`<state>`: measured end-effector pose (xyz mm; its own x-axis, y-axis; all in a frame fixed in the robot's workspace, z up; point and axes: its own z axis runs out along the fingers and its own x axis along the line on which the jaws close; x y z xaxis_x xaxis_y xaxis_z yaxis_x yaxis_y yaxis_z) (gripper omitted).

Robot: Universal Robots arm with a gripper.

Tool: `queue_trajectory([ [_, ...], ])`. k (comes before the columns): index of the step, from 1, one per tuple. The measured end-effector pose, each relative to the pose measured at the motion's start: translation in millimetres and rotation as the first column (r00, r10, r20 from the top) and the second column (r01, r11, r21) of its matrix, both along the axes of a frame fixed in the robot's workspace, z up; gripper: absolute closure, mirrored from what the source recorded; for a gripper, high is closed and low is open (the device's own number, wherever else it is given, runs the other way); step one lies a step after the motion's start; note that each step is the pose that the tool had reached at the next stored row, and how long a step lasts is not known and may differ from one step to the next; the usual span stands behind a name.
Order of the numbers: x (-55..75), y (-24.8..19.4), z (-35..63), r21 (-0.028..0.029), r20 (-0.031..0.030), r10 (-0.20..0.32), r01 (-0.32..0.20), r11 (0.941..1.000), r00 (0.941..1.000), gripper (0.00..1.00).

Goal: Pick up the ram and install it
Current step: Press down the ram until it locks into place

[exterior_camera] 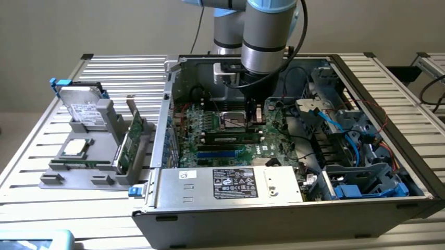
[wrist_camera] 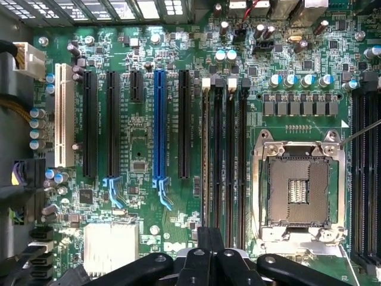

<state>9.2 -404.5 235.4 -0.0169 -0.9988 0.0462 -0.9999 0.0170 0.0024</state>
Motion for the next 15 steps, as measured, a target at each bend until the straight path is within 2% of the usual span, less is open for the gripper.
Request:
queue_trajectory([
  [15, 1.0, -0.1, -7.6, 0.0005, -0.0001, 0.0, 0.0, 1.0, 1.0, 0.89],
])
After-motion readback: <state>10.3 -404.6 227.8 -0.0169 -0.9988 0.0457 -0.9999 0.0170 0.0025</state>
